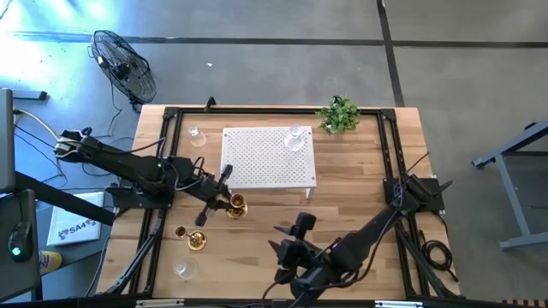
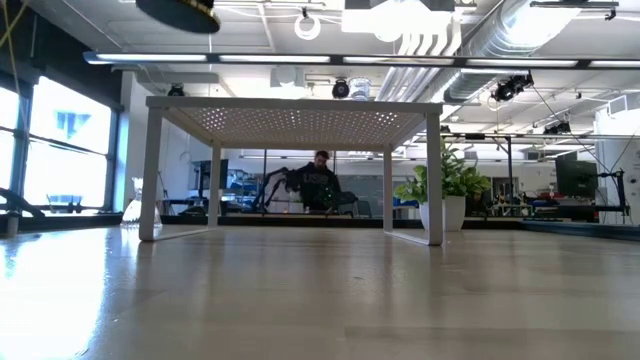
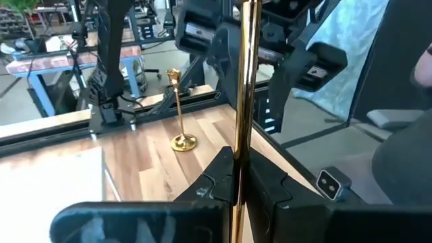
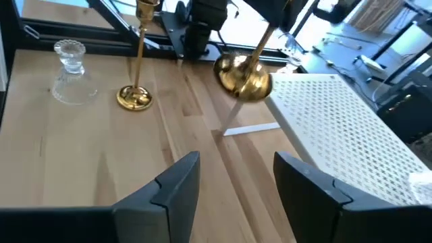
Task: Pick & Place candle stick holders
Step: Put the middle gold candle holder on the shelf
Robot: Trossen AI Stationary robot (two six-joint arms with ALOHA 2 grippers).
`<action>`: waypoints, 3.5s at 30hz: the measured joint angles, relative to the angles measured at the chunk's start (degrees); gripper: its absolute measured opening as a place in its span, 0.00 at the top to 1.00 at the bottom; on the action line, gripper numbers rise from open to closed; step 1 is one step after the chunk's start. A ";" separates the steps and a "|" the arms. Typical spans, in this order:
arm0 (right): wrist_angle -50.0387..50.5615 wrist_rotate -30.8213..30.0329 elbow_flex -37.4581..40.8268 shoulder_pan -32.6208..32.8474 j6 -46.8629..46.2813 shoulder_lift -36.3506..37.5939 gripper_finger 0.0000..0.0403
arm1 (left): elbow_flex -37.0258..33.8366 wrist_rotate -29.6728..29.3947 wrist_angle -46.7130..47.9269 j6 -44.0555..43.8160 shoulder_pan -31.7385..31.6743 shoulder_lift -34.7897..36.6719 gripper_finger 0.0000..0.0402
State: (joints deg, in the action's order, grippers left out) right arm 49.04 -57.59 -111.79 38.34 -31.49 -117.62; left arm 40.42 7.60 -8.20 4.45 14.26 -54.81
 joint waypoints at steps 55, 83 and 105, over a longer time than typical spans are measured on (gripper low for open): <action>2.25 -4.41 0.00 1.21 -5.83 0.11 0.55 | 9.60 36.53 2.30 -3.34 -57.38 0.24 0.98; 2.33 -4.85 0.07 0.29 -5.77 0.11 0.55 | -14.67 46.52 -39.20 -13.75 -63.76 -4.76 0.98; 2.53 -4.45 0.09 0.27 -6.73 0.11 0.55 | -14.45 45.94 -41.83 -10.62 -63.76 -10.36 0.98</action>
State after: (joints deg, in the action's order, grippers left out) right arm 51.57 -62.04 -111.70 38.61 -38.21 -117.51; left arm 25.98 53.54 -50.03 -6.17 -49.50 -65.17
